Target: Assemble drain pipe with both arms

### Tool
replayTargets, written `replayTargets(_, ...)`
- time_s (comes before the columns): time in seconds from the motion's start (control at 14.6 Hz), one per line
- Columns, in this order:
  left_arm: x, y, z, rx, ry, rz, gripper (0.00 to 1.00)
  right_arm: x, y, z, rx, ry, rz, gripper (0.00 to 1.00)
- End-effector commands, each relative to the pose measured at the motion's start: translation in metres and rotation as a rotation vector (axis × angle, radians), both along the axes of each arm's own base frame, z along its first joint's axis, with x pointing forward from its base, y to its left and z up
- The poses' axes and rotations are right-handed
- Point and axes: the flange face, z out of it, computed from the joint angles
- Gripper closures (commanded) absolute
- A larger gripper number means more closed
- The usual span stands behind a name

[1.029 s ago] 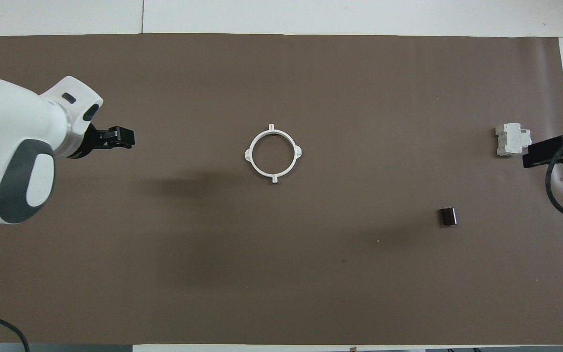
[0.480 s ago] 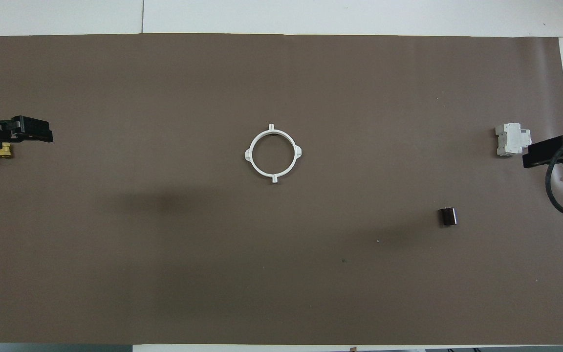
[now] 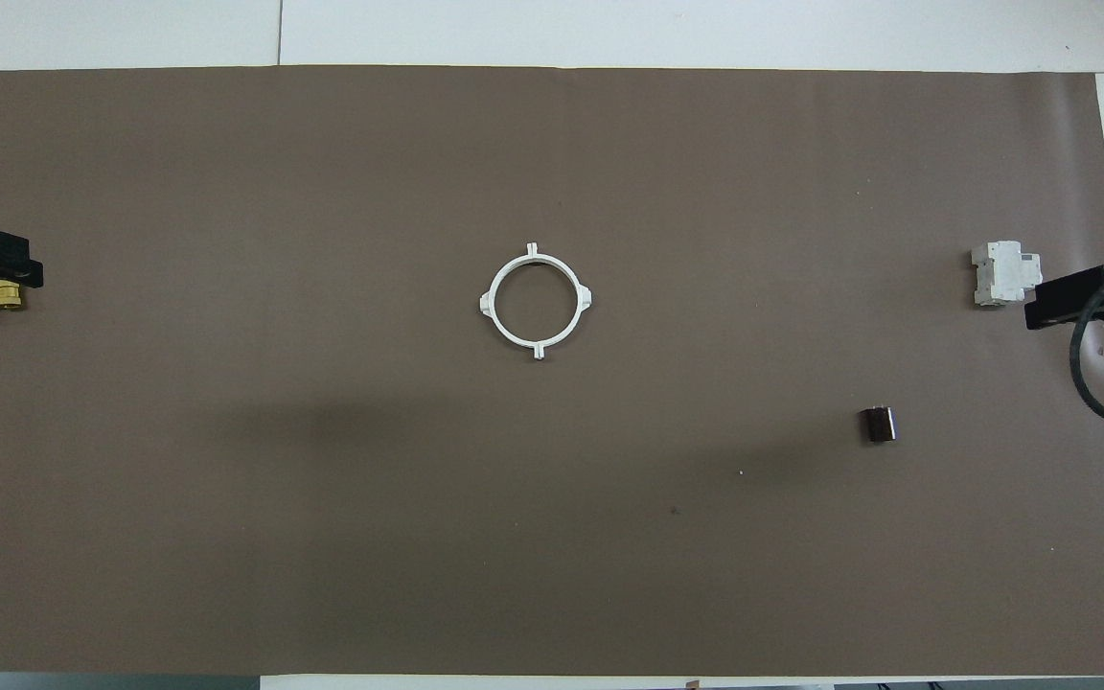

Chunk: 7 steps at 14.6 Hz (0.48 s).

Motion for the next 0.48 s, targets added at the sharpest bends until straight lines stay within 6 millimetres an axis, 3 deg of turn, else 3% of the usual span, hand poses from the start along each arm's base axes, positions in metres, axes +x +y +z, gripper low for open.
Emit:
replayTargets(0.0, -0.006, 0.004, 0.002, -0.02, 0.038, -0.008, 0.0, -0.003, -0.002, 0.0, 0.003, 0.008, 0.014, 0.0)
replayTargets(0.41, -0.013, -0.001, -0.008, -0.02, 0.045, -0.015, 0.0, -0.003, -0.002, 0.0, 0.003, 0.008, 0.014, 0.0)
